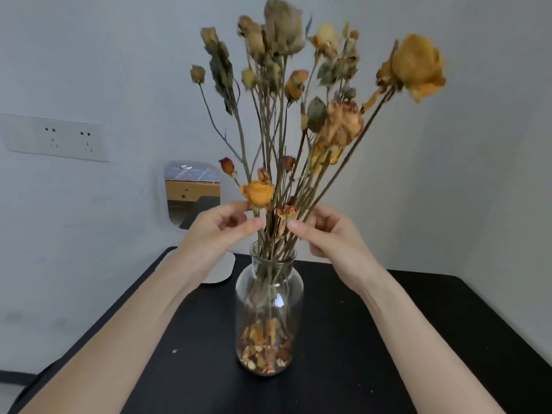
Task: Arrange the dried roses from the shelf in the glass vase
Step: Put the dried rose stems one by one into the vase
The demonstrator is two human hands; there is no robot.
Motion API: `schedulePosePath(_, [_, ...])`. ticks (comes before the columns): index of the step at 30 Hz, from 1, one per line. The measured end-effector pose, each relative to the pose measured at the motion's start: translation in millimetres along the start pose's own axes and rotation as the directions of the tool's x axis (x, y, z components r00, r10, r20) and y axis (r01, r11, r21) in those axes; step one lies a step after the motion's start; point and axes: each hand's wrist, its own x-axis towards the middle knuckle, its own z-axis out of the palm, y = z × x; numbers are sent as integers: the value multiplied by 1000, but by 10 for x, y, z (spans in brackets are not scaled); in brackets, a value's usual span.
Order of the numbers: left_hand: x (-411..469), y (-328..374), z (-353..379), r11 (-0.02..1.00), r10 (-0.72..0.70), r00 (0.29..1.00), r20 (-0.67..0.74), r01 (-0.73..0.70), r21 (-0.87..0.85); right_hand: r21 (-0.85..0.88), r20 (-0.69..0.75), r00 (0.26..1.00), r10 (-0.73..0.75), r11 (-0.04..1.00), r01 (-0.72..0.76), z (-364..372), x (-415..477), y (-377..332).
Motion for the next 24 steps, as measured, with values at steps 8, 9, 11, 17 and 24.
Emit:
schedulePosePath(8, [-541,-713,-66,954,-299,925,234,290,72,-287,117,978,175,948,-135,-11,-262,374])
schedulePosePath(9, [-589,-771,-34,952,-306,915,263,297,72,-284,132,978,164,951,-121,28,-270,391])
schedulePosePath(11, [-669,-873,47,951,-309,903,299,302,69,-265,134,980,148,958,-109,105,-279,410])
schedulePosePath(17, [-748,-1096,308,974,-227,950,216,225,32,-205,44,988,147,969,-135,240,-257,587])
schedulePosePath(24, [-624,-1194,415,974,-226,964,142,222,50,-152,-42,989,141,978,-146,166,-238,663])
